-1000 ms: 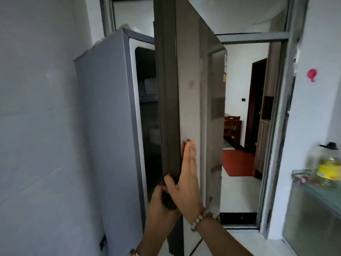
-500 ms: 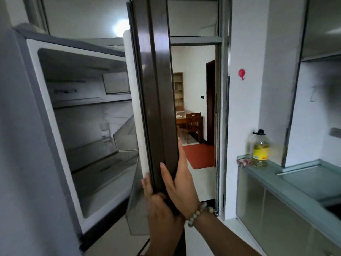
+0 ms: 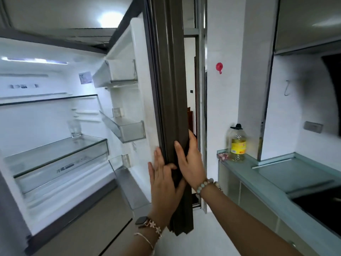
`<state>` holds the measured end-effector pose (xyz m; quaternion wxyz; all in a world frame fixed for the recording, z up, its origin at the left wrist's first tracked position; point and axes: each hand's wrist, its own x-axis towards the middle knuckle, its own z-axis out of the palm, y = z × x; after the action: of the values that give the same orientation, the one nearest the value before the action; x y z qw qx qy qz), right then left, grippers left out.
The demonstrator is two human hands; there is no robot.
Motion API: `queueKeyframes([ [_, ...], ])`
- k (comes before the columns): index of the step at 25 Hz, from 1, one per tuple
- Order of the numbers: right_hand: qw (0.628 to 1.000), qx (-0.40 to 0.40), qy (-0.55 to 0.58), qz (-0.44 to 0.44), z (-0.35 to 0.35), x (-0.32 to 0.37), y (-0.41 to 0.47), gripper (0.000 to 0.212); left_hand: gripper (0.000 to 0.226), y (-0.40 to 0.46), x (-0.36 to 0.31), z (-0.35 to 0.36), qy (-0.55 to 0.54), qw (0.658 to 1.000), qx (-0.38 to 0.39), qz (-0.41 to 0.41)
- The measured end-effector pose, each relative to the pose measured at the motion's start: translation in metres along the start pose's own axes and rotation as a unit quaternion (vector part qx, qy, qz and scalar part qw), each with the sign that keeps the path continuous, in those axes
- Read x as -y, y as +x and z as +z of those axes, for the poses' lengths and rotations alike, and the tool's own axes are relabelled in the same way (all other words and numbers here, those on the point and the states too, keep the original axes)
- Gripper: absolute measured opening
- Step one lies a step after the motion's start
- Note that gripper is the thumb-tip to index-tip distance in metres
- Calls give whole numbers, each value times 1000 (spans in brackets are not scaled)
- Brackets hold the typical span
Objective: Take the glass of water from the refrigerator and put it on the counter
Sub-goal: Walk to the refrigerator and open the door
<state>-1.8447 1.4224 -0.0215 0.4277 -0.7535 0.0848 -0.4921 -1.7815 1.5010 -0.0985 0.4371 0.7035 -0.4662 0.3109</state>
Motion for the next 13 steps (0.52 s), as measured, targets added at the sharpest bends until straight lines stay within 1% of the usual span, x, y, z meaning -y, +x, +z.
queueKeyframes([
  [3,999,-20,-30,-1,-19,-18,14,54,34,13,-10,25,12,1000,5,-2],
  [5,999,-25,-31,-3,-28,-30,23,53,36,18,-17,43,16,1000,6,-1],
  [9,999,-34,-10,6,-47,-52,42,52,34,32,-25,79,45,999,1,0],
  [13,996,-71,37,30,-69,-88,72,49,37,49,-34,124,69,997,-13,18],
])
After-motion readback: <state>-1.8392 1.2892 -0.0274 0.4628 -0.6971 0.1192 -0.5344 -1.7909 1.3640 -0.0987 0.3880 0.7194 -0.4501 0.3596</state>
